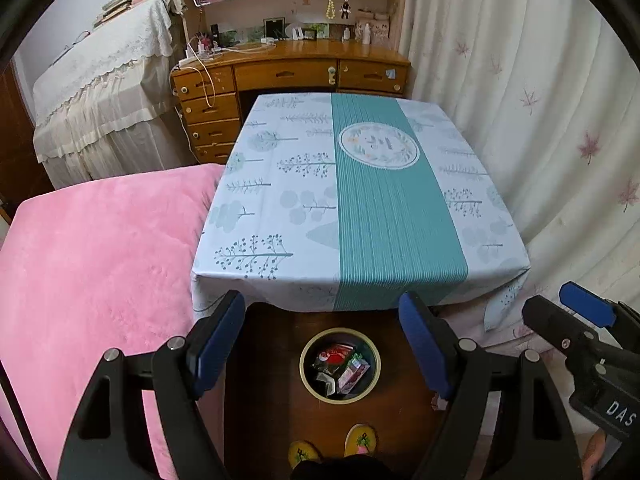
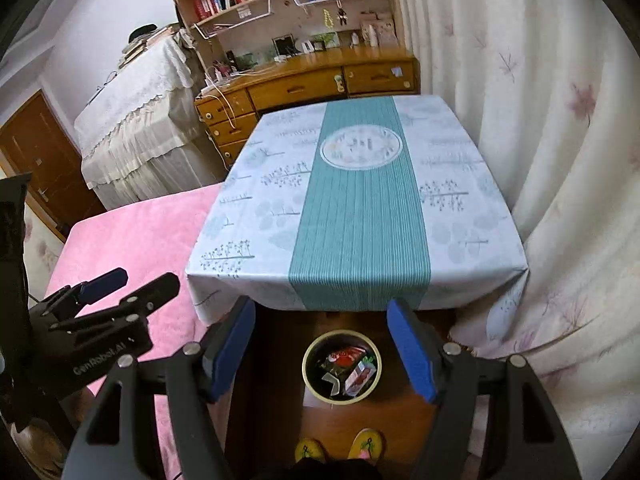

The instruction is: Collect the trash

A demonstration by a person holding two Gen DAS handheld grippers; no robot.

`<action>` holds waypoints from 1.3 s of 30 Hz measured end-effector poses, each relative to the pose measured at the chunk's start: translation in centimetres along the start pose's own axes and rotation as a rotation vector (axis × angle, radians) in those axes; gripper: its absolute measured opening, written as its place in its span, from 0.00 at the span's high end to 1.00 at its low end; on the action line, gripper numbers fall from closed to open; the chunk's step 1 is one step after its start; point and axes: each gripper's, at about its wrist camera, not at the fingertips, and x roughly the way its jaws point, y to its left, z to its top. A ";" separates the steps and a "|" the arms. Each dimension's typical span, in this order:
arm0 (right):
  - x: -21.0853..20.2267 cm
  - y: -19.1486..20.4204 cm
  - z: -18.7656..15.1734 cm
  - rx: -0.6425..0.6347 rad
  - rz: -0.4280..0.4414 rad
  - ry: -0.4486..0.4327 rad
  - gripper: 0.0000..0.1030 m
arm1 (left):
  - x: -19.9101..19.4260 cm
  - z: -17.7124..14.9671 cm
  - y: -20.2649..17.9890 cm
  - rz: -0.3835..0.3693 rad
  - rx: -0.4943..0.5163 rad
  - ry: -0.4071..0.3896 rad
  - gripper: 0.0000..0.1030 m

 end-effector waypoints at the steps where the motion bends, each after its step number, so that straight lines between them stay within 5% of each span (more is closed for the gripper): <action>1: -0.1 0.2 0.1 0.000 0.002 -0.001 0.33 | -0.1 0.0 -0.1 0.008 -0.002 -0.006 0.24; 12: -0.1 0.4 0.6 -0.028 -0.006 -0.031 0.33 | -0.3 -0.1 -1.6 0.049 -0.013 -0.046 0.25; 39: 3.0 -1.7 1.4 -0.022 -0.001 0.030 0.33 | 1.8 0.3 -3.1 0.050 -0.005 -0.009 0.25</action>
